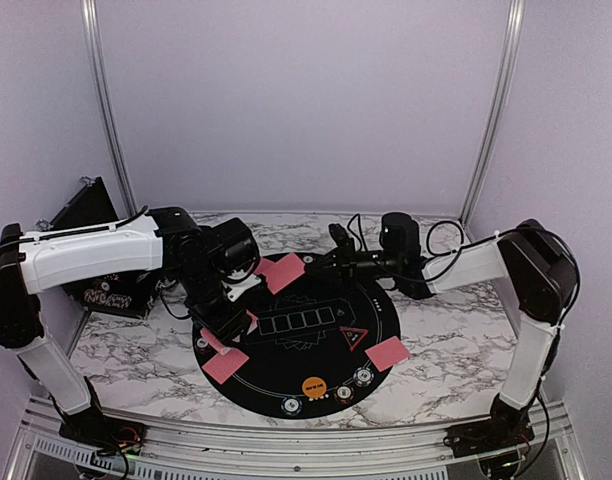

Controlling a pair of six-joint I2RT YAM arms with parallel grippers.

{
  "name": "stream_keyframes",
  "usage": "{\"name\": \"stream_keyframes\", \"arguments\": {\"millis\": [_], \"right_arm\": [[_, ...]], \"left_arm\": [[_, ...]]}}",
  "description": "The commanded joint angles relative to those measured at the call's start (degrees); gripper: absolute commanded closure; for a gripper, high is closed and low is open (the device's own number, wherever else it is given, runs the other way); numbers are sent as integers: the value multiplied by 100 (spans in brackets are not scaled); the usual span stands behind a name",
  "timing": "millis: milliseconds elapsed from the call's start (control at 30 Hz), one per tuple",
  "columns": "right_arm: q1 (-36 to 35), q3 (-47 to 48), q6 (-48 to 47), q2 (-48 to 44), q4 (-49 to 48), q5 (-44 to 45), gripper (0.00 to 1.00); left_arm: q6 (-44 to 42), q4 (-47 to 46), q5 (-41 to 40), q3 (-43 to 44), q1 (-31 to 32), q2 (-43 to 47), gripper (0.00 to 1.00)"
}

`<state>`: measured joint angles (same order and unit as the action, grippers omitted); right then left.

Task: Distribute texas hold em gaming equipment
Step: Distribute the poker card in the small blind area.

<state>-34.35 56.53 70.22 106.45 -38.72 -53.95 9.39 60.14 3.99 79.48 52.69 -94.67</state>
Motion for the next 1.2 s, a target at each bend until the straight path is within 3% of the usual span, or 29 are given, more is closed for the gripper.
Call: {"name": "stream_keyframes", "arguments": {"millis": [0, 200, 400, 1167], "right_arm": [[196, 787, -621, 570, 552, 137, 100], [325, 2002, -1639, 1405, 2008, 805, 100], [394, 2781, -1967, 2123, 2744, 1273, 100], [499, 3421, -2051, 2822, 3128, 2073, 100]], "left_arm": [[-51, -4, -43, -59, -55, 280, 42], [-51, -2, -47, -99, -79, 340, 42], [-46, -13, -30, -108, -85, 346, 42], [-66, -20, 23, -51, -100, 258, 42]]}}
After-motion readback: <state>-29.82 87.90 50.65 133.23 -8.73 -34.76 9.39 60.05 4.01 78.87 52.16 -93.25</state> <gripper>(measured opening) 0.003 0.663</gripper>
